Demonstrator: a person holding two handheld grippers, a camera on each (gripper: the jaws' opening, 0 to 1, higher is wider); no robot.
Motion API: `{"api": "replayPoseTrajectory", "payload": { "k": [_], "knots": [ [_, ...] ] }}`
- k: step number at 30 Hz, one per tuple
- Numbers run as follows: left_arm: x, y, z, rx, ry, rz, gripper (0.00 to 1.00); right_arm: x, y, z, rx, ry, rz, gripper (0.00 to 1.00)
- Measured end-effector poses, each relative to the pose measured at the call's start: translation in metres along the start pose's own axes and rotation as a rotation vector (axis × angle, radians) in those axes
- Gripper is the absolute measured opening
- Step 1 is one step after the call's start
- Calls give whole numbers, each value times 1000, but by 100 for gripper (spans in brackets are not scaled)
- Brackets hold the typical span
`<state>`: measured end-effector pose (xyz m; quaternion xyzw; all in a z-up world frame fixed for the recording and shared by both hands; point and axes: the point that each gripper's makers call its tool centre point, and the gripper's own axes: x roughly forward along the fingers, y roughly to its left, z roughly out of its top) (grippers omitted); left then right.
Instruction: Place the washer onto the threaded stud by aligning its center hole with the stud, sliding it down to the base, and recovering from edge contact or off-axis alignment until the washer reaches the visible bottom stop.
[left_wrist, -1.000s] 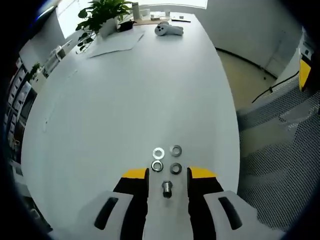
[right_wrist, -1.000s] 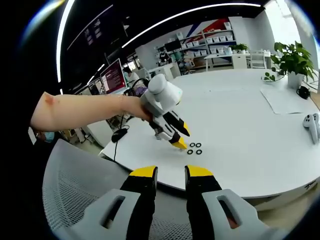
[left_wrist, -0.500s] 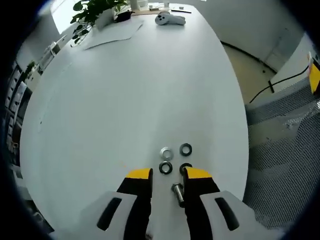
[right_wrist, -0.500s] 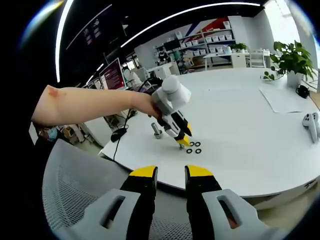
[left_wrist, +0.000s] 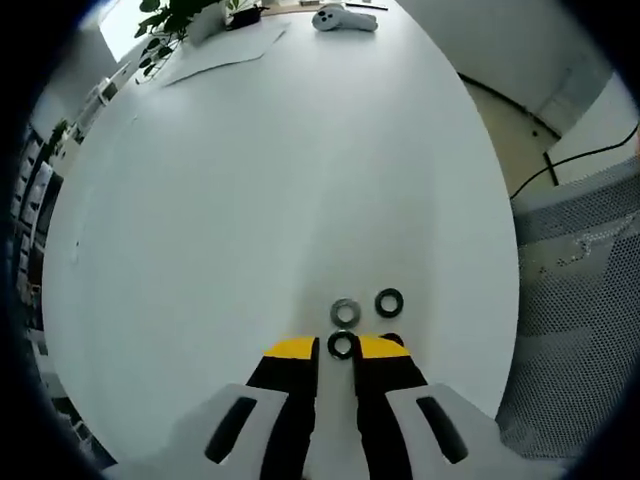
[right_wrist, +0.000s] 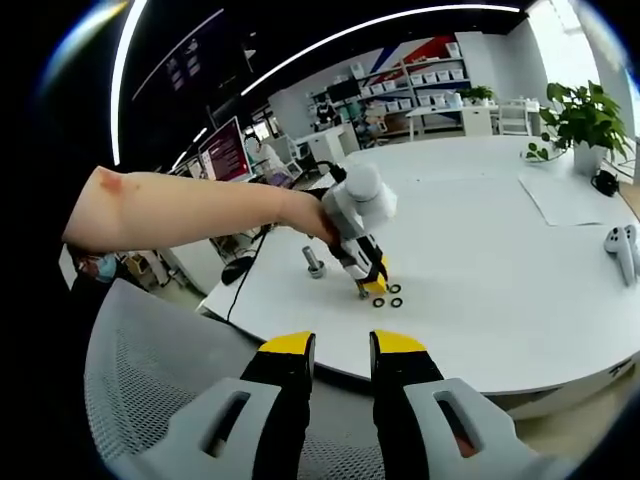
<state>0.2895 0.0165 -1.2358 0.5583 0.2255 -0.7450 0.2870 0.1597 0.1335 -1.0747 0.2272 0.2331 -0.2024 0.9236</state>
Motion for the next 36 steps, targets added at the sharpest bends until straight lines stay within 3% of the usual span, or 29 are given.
{"api": "replayPoseTrajectory", "payload": {
  "k": [9, 25, 32, 36],
  "knots": [
    [1, -1, -2, -9, 35, -13, 15, 0, 1, 0, -2, 0, 4, 25],
    [-1, -8, 0, -20, 41, -41, 16, 0, 2, 1, -6, -5, 16, 25],
    [3, -2, -2, 13, 58, 2, 13, 0, 1, 1, -7, -5, 20, 25],
    [3, -1, -4, 80, 72, 20, 9, 0, 1, 2, -7, -5, 21, 25]
  ]
}}
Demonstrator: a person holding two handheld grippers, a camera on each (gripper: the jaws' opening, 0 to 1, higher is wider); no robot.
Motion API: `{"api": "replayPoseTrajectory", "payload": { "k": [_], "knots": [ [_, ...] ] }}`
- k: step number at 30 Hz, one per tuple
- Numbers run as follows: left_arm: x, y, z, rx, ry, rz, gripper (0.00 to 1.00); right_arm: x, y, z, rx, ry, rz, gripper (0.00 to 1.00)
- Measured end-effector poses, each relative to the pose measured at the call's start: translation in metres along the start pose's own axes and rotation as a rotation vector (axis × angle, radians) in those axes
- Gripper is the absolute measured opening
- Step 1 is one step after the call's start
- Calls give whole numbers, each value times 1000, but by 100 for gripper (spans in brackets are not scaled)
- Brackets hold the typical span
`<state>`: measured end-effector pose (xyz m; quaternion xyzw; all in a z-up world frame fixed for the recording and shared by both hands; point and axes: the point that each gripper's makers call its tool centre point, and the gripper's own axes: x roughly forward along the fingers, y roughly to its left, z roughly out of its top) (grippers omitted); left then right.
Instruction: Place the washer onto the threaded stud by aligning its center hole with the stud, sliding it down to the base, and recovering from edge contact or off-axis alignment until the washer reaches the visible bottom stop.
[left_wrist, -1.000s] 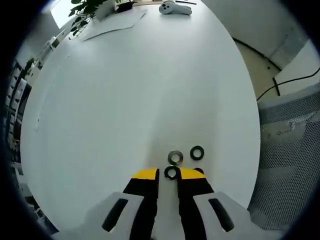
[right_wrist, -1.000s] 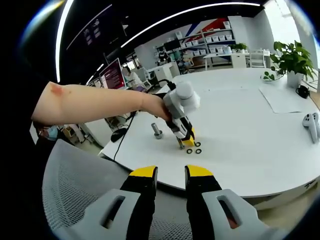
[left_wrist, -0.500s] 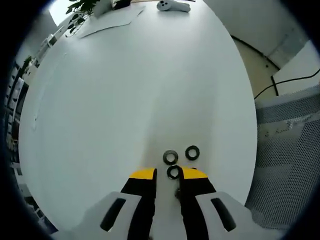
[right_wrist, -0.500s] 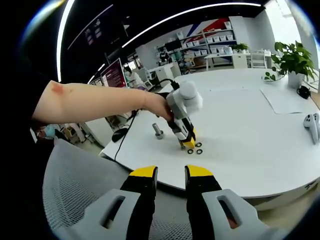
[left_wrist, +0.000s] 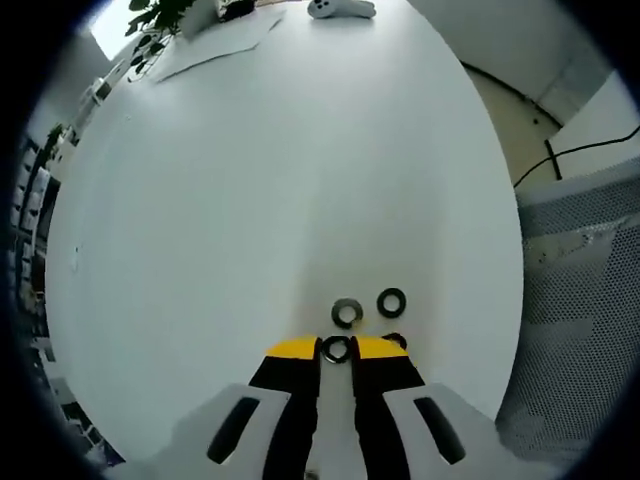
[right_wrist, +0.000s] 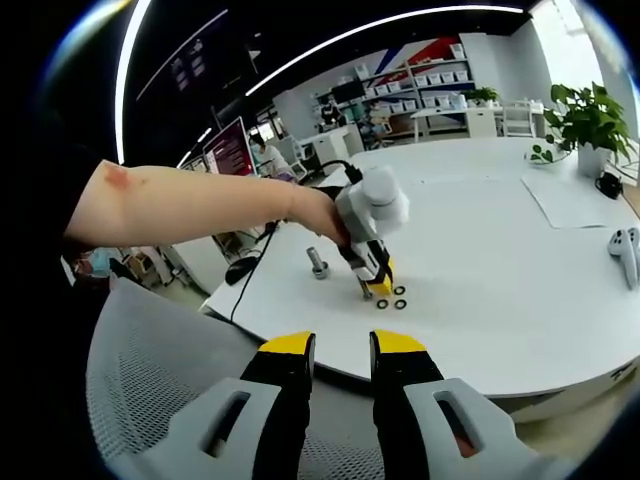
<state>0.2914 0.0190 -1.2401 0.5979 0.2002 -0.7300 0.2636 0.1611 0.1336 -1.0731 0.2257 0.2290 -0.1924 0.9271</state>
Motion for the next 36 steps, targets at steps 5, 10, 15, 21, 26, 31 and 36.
{"api": "replayPoseTrajectory", "payload": {
  "k": [5, 10, 15, 21, 26, 31, 36],
  "knots": [
    [0, 3, 2, 65, 2, 31, 15, 0, 0, 0, 0, -1, 1, 25],
    [-6, 2, 1, -19, -10, -10, 22, 0, 1, 0, -1, -3, 3, 25],
    [-2, -2, -2, -83, 10, -47, 23, 0, 1, 1, -1, -9, 4, 25],
    [-2, 6, -4, -73, 23, -10, 13, 0, 1, 1, 0, -11, 6, 25],
    [-1, 6, -4, -25, 39, 13, 11, 0, 0, 2, 1, -14, 6, 25],
    [-2, 6, -3, 29, 48, 25, 10, 1, 1, 1, -2, -7, 9, 25],
    [-4, 7, -2, 39, 41, 40, 9, 1, 1, 1, -3, -4, 12, 25]
  ]
}}
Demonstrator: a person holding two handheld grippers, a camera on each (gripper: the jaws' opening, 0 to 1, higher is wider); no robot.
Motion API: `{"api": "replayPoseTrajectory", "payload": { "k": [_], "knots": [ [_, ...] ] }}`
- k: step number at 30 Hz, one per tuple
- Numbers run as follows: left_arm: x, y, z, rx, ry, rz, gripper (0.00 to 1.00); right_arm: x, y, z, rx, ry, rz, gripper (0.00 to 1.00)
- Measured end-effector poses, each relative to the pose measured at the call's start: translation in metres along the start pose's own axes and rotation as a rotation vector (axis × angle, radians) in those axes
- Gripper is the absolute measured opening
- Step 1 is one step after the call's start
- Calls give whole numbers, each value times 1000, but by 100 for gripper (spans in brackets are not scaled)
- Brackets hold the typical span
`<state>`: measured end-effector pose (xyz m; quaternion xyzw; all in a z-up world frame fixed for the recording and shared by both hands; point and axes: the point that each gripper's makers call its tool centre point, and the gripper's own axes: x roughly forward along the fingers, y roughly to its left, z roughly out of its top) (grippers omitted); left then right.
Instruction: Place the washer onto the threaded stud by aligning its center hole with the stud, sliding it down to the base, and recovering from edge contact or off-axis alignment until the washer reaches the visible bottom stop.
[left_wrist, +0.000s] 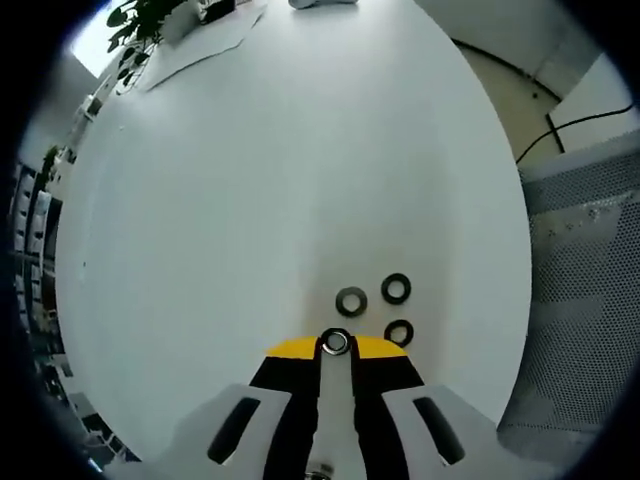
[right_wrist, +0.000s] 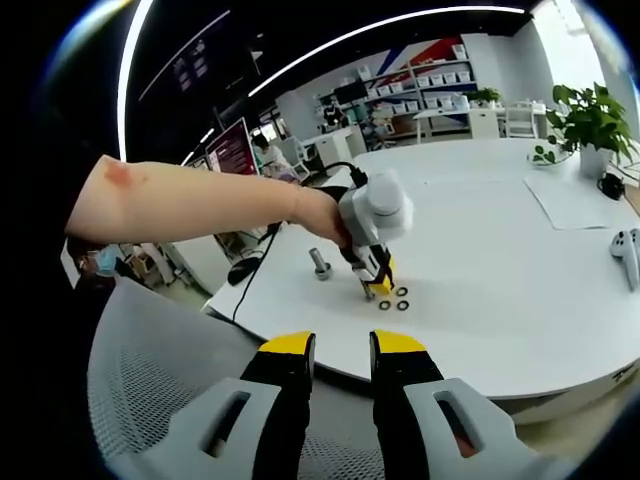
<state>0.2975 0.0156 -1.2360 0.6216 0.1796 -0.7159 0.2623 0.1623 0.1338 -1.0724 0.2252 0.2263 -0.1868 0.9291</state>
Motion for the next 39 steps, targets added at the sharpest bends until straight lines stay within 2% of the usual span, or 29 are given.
{"api": "replayPoseTrajectory", "payload": {
  "k": [4, 8, 13, 23, 29, 36, 39],
  "knots": [
    [-3, 3, 0, 9, -5, 22, 9, 0, 0, 0, -1, 3, 2, 25],
    [-15, 9, 6, -28, -43, 32, 8, 0, 1, 0, -3, 4, 5, 25],
    [-27, 14, 3, -46, -45, 29, 8, 0, 1, 1, -8, 1, 8, 25],
    [-55, 1, -2, -46, -39, 14, 8, 0, 1, 1, -10, 0, 7, 25],
    [-67, -12, -7, -31, -12, -13, 8, 0, 1, 2, -9, -6, 6, 25],
    [-71, -21, -14, -37, -1, -49, 8, 0, 2, 2, -9, -15, 6, 25],
    [-71, -20, -15, -35, 1, -42, 9, 0, 2, 3, -10, -17, 6, 25]
  ]
}}
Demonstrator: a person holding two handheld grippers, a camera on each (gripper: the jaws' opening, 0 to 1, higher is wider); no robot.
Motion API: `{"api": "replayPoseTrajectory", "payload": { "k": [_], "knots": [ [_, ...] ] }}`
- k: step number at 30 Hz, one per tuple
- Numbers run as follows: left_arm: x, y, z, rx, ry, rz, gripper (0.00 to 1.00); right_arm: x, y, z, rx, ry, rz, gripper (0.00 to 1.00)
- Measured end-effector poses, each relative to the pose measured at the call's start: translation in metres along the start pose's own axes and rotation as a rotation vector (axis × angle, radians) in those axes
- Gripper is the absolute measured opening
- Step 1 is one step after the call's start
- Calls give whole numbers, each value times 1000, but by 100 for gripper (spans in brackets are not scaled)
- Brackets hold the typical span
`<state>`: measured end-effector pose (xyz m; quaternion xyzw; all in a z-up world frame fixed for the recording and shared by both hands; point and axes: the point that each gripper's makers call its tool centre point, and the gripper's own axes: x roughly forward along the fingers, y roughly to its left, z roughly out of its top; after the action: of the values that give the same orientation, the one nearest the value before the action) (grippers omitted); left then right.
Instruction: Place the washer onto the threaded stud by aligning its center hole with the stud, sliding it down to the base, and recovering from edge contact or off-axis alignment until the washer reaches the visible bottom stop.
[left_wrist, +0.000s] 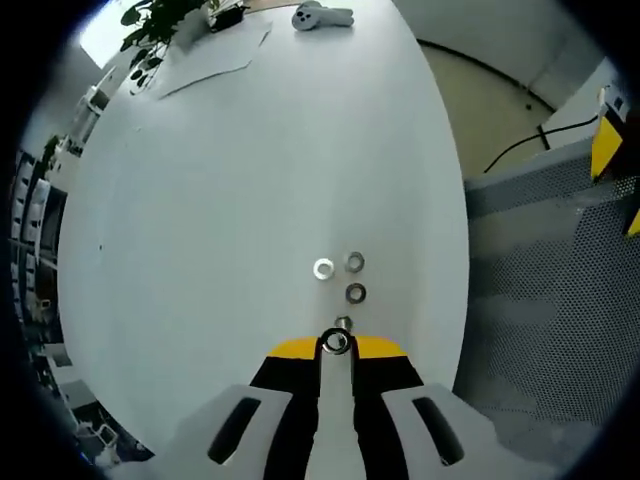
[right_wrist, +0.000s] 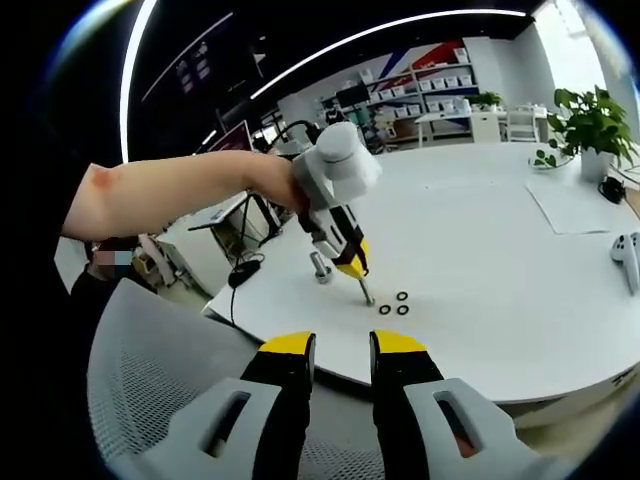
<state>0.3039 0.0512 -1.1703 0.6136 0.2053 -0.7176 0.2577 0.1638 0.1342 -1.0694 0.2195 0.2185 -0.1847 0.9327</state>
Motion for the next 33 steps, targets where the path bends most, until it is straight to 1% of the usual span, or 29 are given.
{"api": "replayPoseTrajectory", "payload": {
  "k": [17, 22, 26, 33],
  "knots": [
    [17, -5, -4, -1, 20, -14, 9, 0, 0, 1, 3, -3, 0, 25],
    [31, -5, -6, 6, 33, -7, 9, 0, 0, 0, 5, -3, -2, 25],
    [42, -6, -7, 4, 41, -15, 9, 0, 0, 0, 6, -2, -2, 25],
    [57, -5, -14, 4, 61, -15, 9, 0, 0, 0, 9, 0, -5, 25]
  ]
}}
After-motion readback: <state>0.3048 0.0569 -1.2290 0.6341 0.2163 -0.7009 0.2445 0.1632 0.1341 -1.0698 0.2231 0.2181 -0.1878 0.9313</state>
